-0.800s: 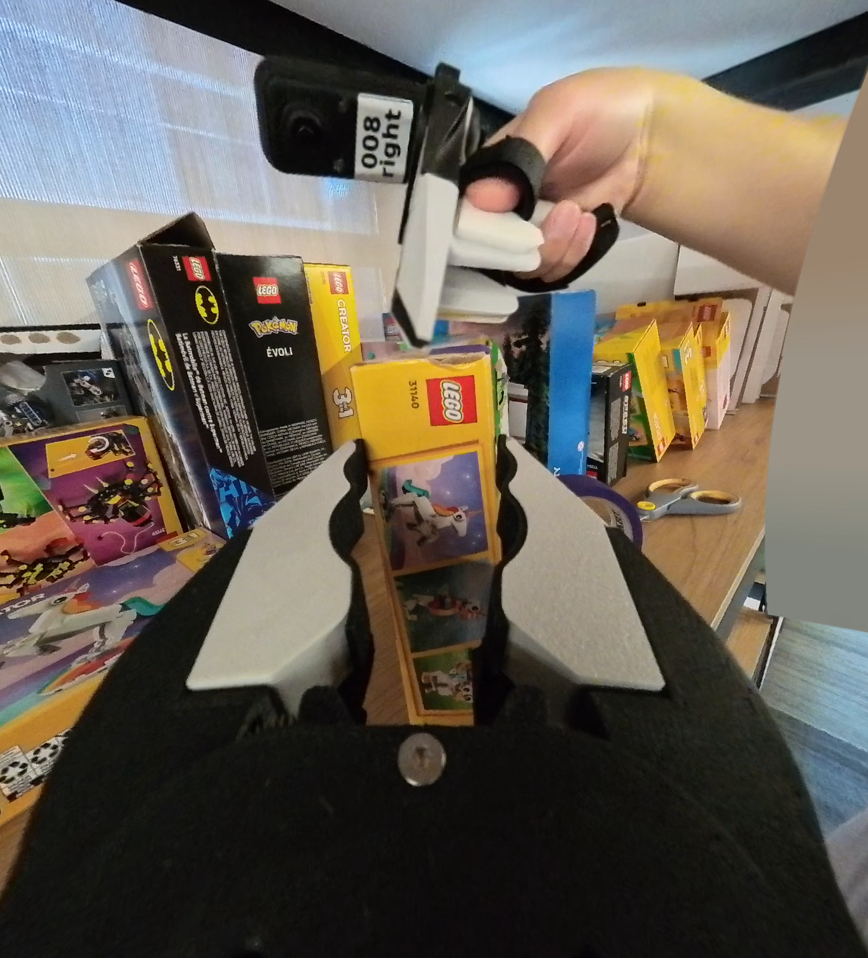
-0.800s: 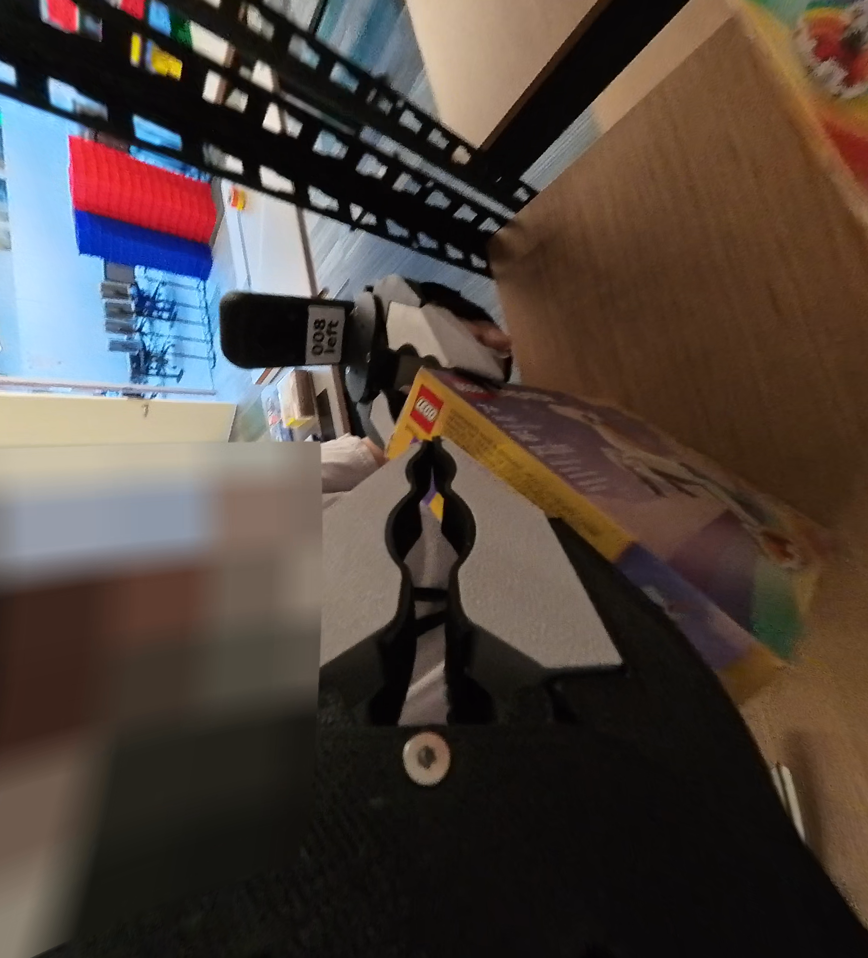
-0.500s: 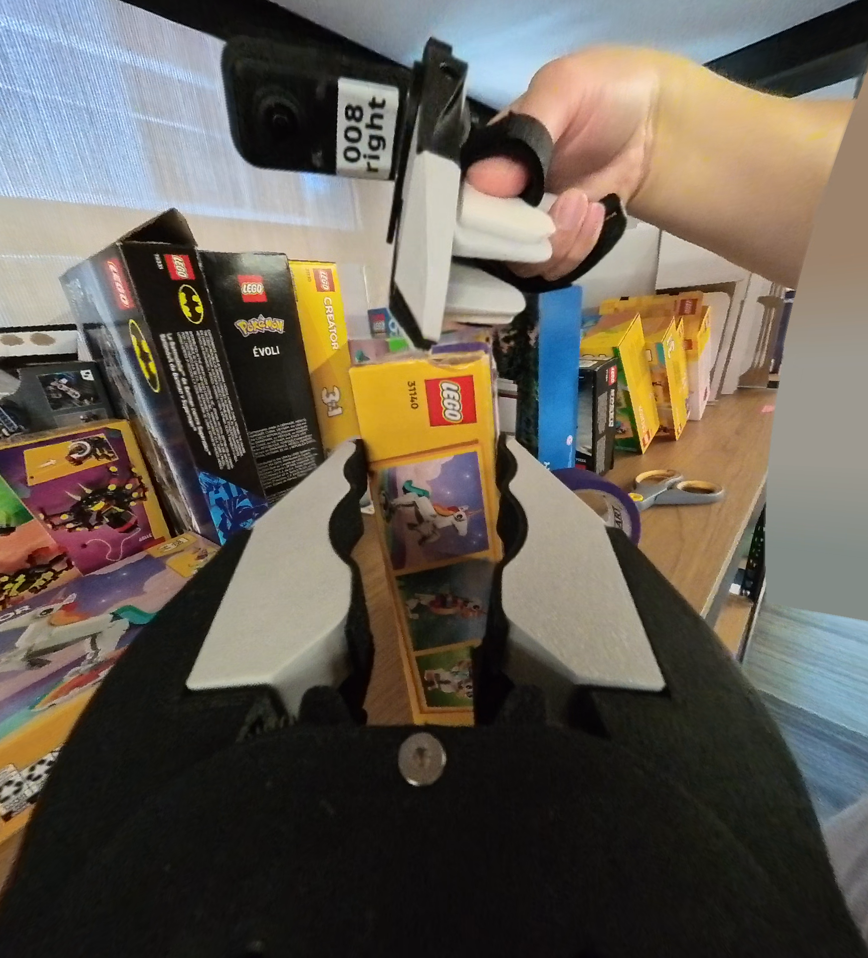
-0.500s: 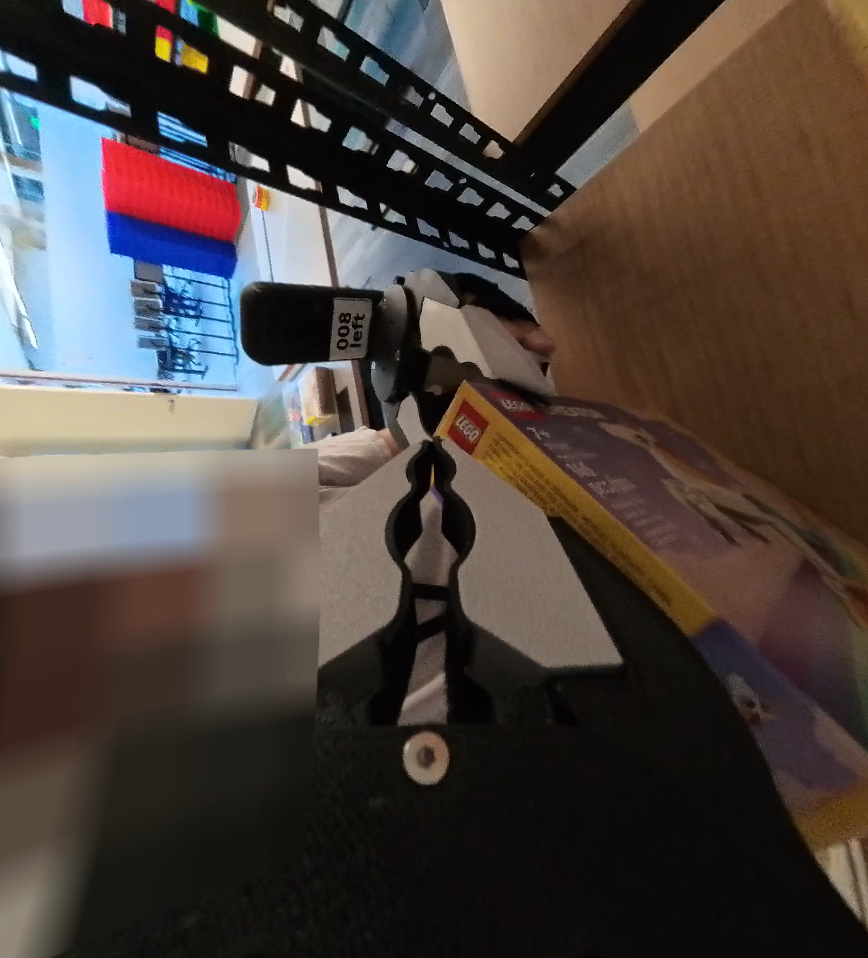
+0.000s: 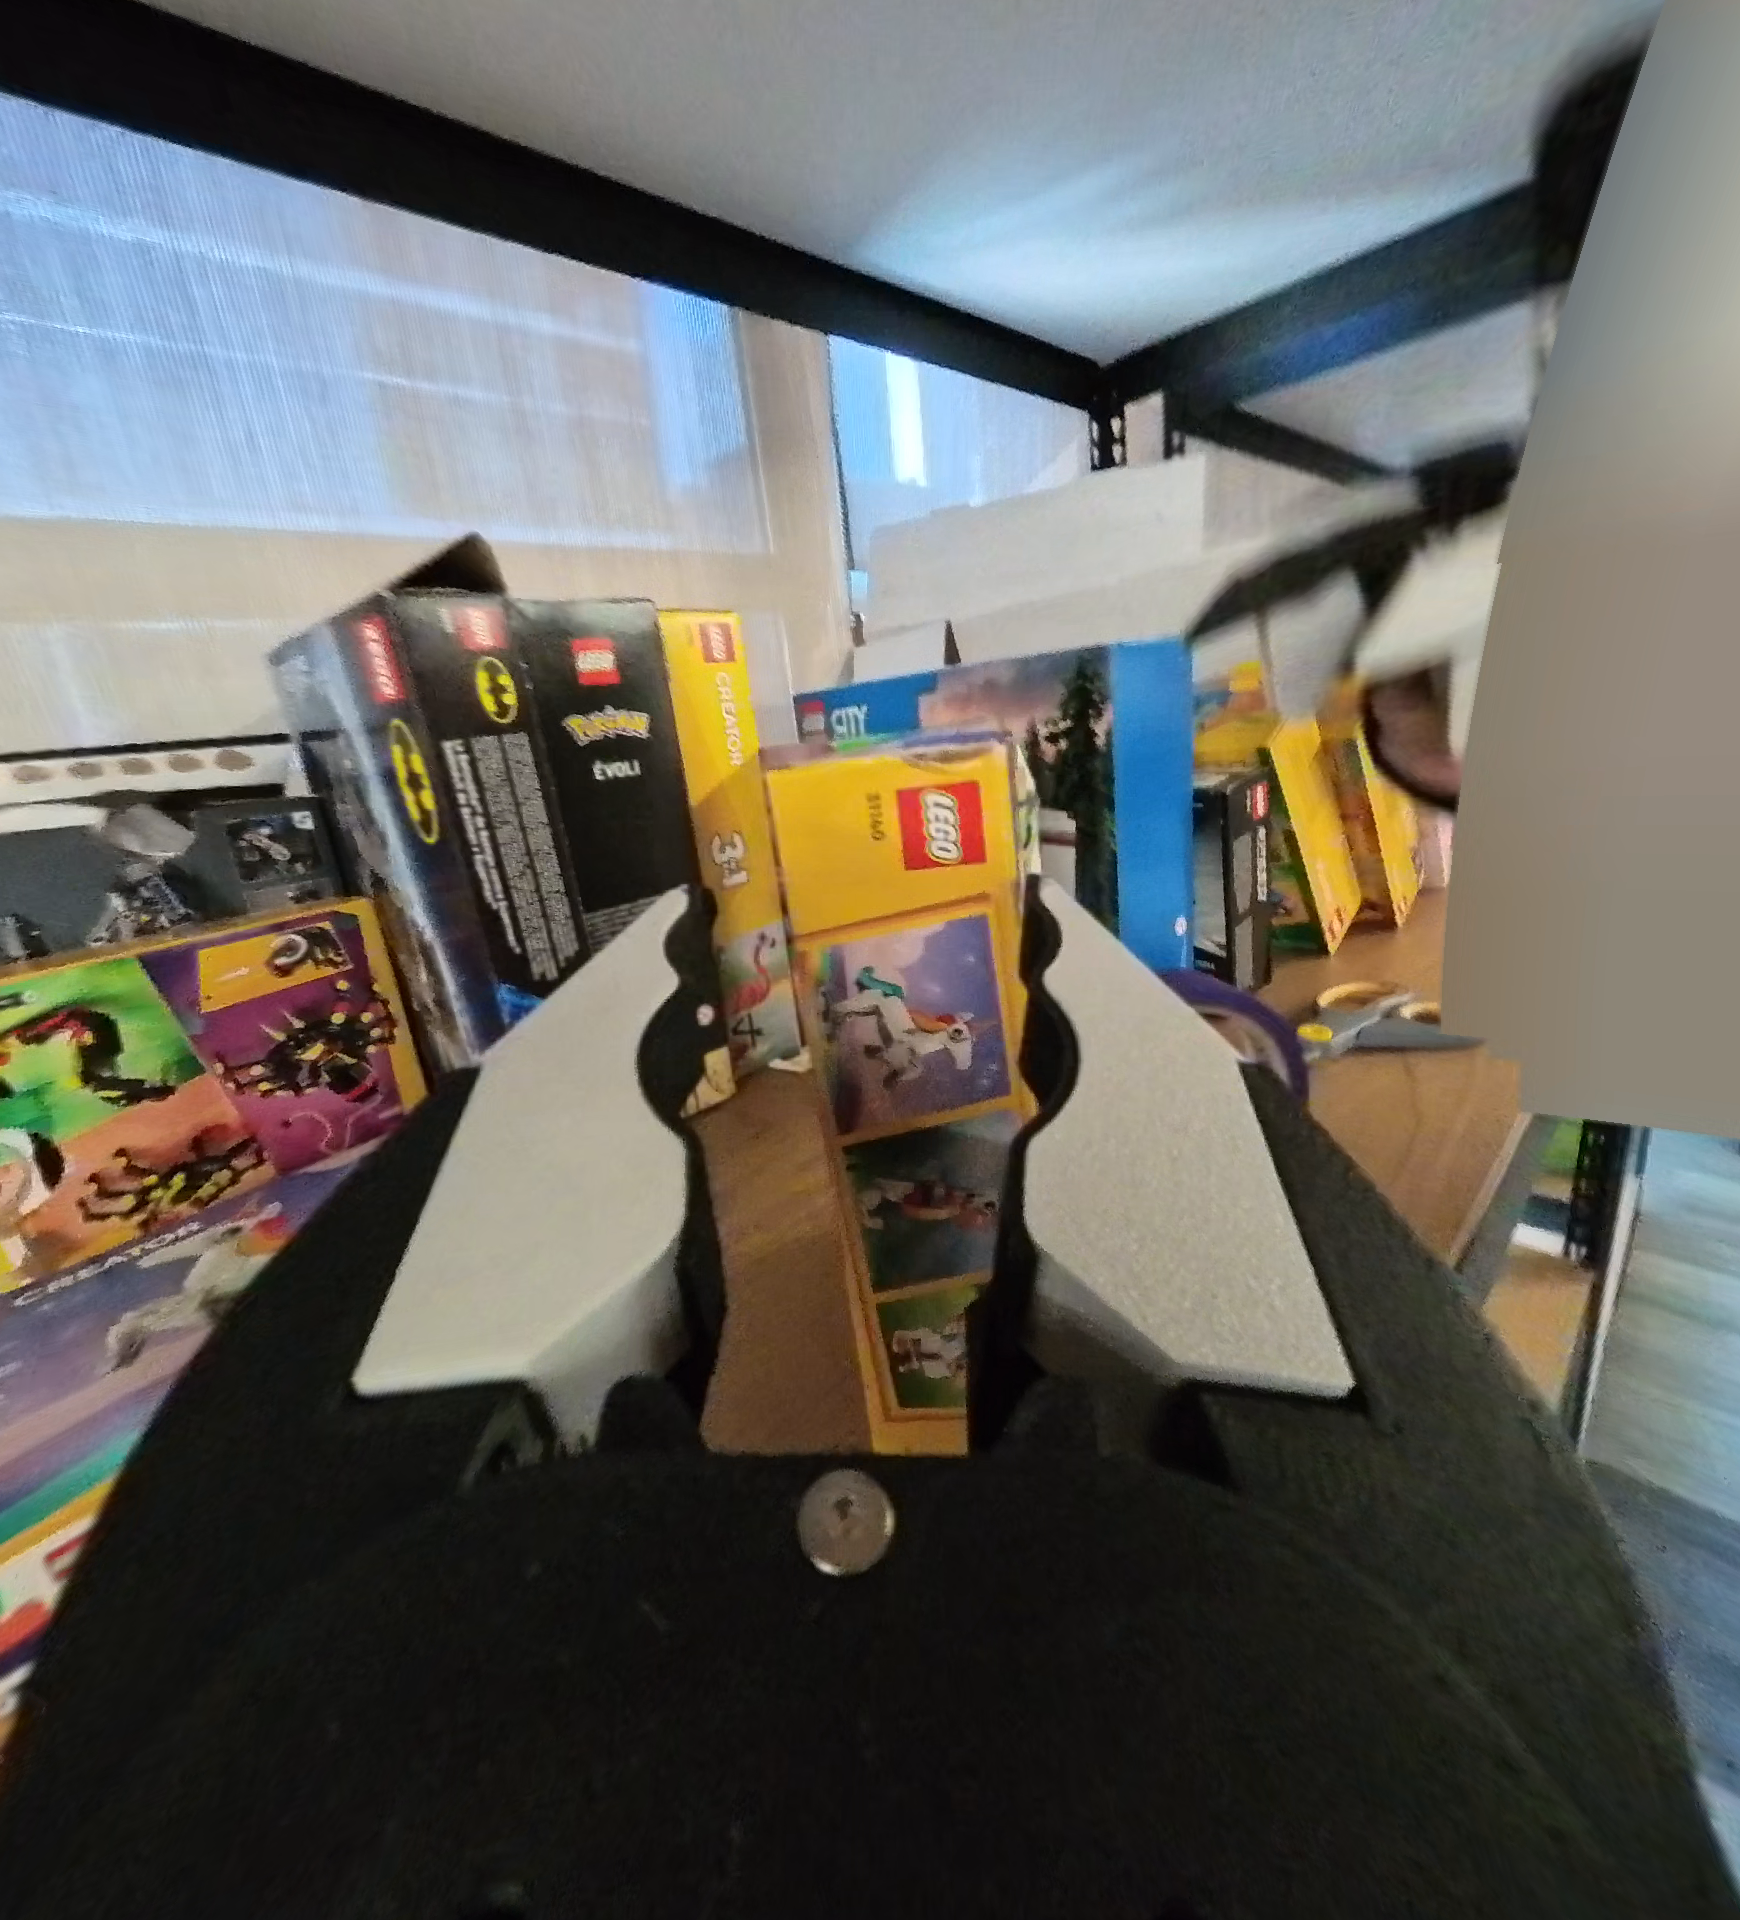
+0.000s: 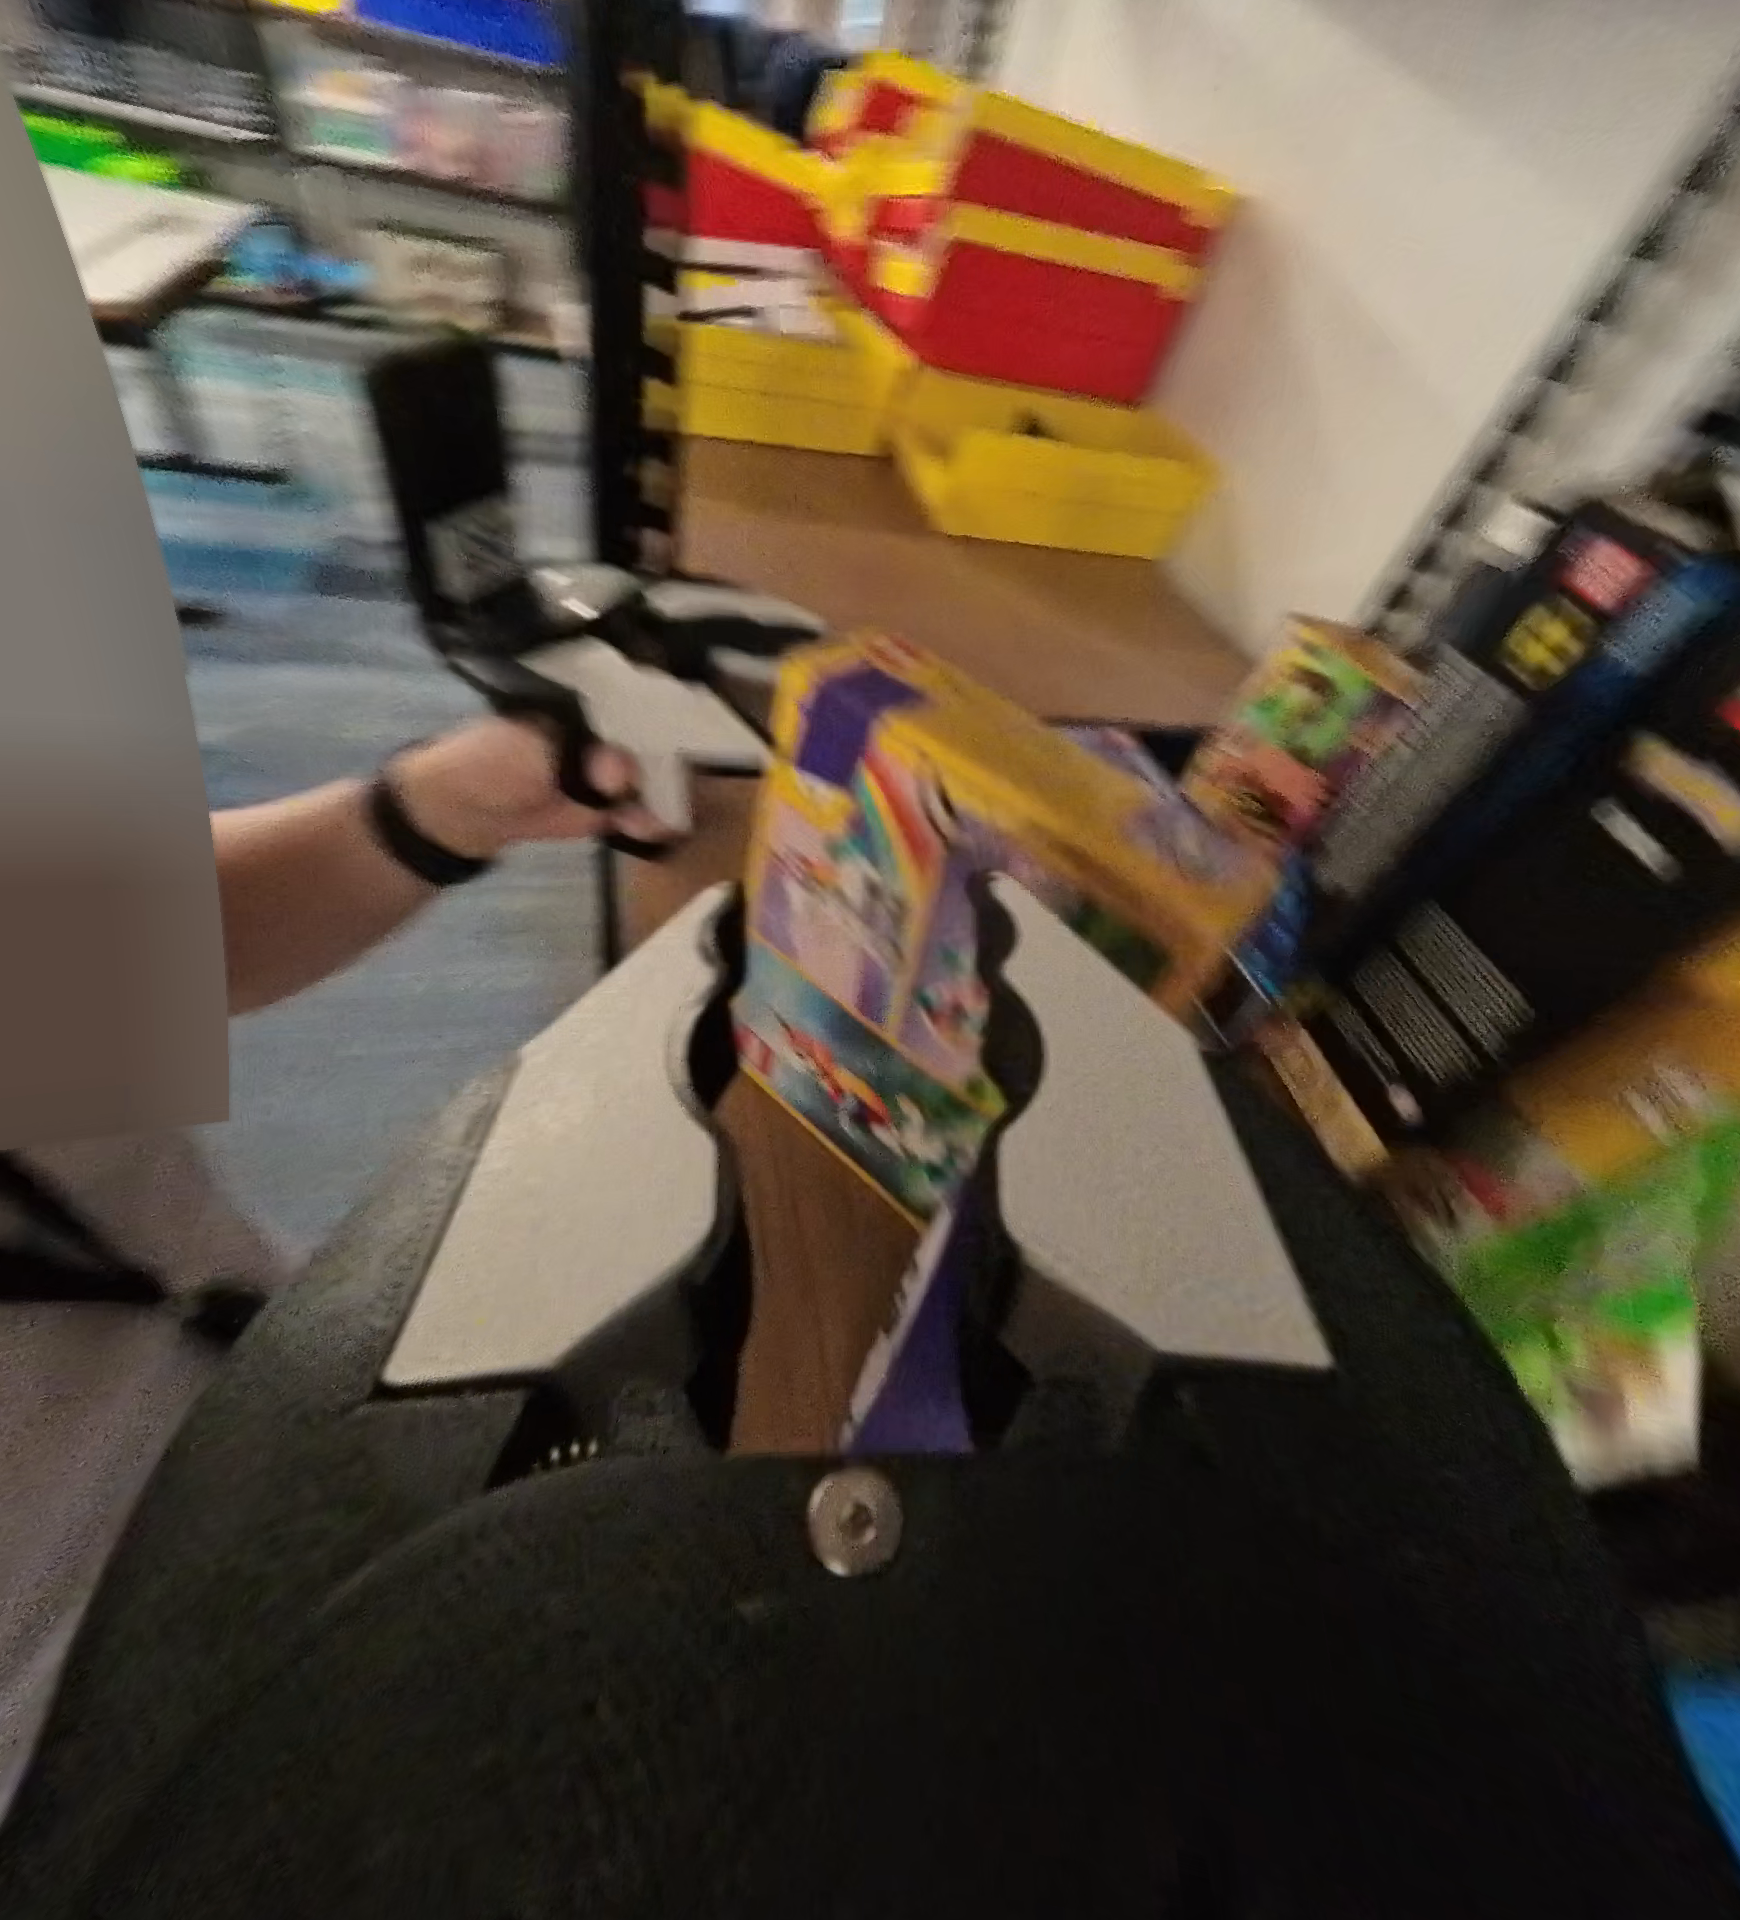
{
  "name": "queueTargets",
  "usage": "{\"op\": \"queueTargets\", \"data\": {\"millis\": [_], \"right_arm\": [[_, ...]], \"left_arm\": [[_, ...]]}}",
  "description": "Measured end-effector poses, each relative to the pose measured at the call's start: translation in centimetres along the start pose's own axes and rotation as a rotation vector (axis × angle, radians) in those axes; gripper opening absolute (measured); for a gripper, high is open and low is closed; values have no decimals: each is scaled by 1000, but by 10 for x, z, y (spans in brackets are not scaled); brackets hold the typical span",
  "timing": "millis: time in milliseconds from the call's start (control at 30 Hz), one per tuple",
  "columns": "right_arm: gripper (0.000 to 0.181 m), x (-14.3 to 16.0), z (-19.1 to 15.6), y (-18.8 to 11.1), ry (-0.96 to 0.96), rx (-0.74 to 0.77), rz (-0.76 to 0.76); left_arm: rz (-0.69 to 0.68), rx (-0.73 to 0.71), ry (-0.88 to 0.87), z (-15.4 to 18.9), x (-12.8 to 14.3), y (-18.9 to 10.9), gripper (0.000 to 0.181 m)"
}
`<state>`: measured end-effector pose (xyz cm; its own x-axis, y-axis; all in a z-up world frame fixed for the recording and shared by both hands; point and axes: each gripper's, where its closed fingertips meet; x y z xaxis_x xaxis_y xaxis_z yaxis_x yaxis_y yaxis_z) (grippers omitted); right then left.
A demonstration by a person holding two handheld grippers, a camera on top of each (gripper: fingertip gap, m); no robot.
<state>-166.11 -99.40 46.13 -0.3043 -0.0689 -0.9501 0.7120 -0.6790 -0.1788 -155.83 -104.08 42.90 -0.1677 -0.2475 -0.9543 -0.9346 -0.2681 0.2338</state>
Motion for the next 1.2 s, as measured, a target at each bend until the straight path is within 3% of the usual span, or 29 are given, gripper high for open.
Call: {"op": "queueTargets", "data": {"millis": [33, 133, 267, 400, 567, 600, 633, 733, 833, 967, 1067, 1200], "right_arm": [[57, 18, 7, -8, 27, 98, 20], [65, 62, 30, -33, 204, 302, 127], [96, 112, 41, -38, 394, 317, 109], [91, 136, 39, -19, 327, 287, -26], [79, 170, 19, 12, 246, 191, -263], [63, 175, 12, 15, 228, 168, -306], [30, 179, 6, 15, 198, 141, -342], [28, 173, 2, 5, 161, 162, -309], [27, 140, -6, -32, 145, 159, -94], [27, 102, -33, -91, 115, 45, 207], [26, 91, -39, -122, 192, -51, 275], [26, 63, -60, -173, 144, -239, 424]], "left_arm": [[18, -12, -16, -1, -4, -6, 61], [27, -33, -67, 7, -12, -23, 61], [-118, -168, 43, 32, -10, -49, 56], [-214, -294, 65, 71, -6, -62, 52], [-254, -329, -21, 119, 10, -48, 50], [-268, -333, -27, 126, 14, -45, 49], [-276, -339, -38, 133, 18, -43, 48], [-281, -343, -125, 156, 29, -37, 48], [-270, -318, -190, 179, 33, -32, 46], [-296, -259, -220, 199, 41, -22, 44], [-261, -171, -262, 209, 41, 1, 45], [-185, -56, -275, 225, 37, 40, 48]]}}
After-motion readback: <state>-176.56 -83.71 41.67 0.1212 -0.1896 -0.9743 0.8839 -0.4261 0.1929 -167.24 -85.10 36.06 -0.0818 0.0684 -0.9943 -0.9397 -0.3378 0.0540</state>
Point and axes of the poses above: each gripper's, where its closed fingertips meet, y out along the fingers, x out of its underside, z = x × y across the jaws, and after that the axes turned 15 degrees about x, right-handed
